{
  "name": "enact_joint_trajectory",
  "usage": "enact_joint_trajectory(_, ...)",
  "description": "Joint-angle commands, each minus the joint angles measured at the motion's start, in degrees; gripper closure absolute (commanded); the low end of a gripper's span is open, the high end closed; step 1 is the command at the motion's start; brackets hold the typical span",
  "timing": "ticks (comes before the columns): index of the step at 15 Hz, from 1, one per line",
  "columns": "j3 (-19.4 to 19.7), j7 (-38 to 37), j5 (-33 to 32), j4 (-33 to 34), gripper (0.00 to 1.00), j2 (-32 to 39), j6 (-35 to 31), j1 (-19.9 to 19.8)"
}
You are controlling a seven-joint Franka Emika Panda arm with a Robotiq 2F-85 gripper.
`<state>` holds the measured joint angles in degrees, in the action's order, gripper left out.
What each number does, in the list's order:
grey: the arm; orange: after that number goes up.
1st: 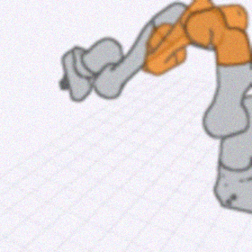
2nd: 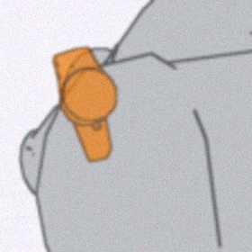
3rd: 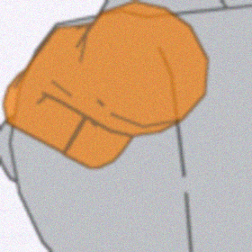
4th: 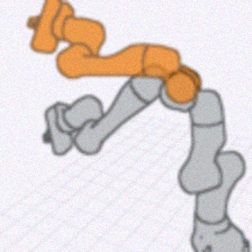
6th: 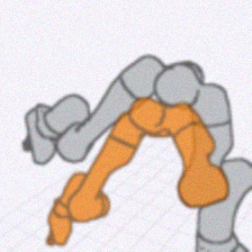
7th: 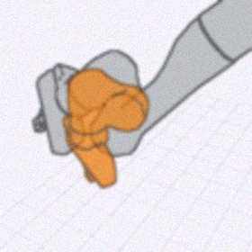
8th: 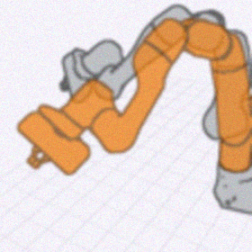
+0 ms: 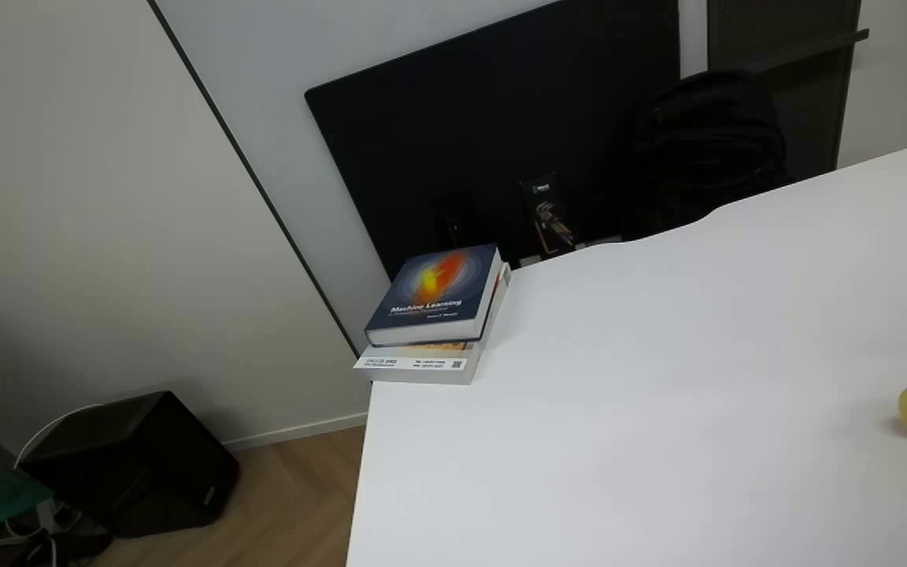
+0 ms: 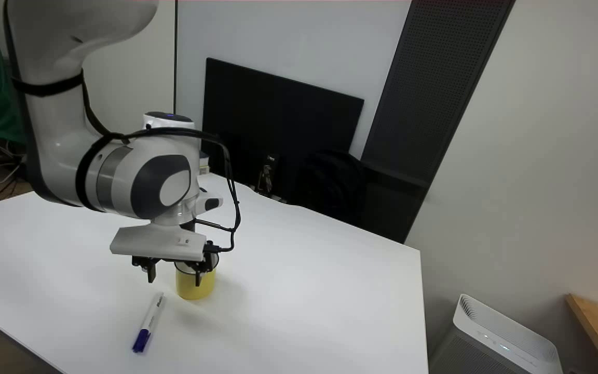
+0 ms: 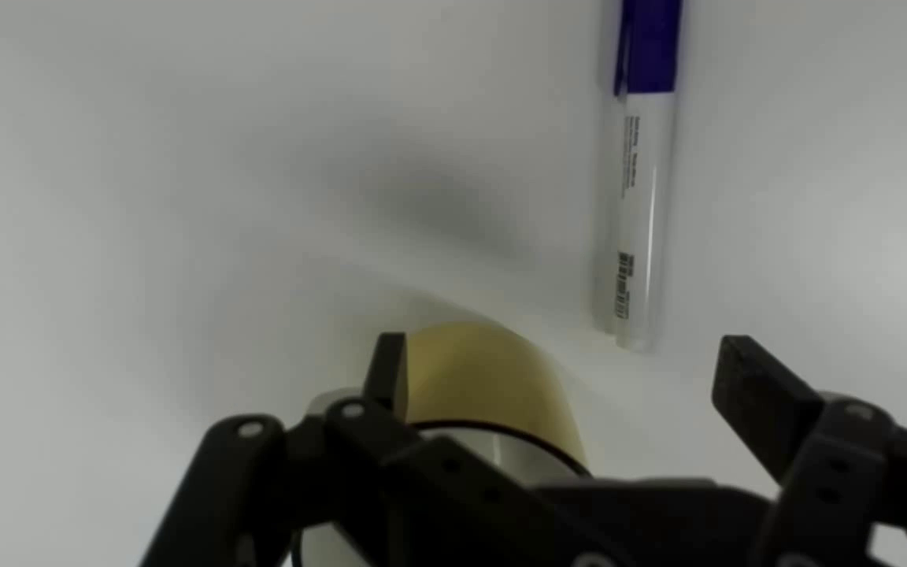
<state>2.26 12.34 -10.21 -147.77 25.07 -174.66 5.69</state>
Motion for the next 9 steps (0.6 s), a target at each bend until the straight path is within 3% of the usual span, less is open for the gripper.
enact_joint_trajectory(1,3.04,-5.23,-0.43,2.58,0.00,4.18,-2.18,4.60)
enact_joint_trajectory(9,3.86,-6.74,0.21,4.29,0.00,8.27,-3.80,7.77)
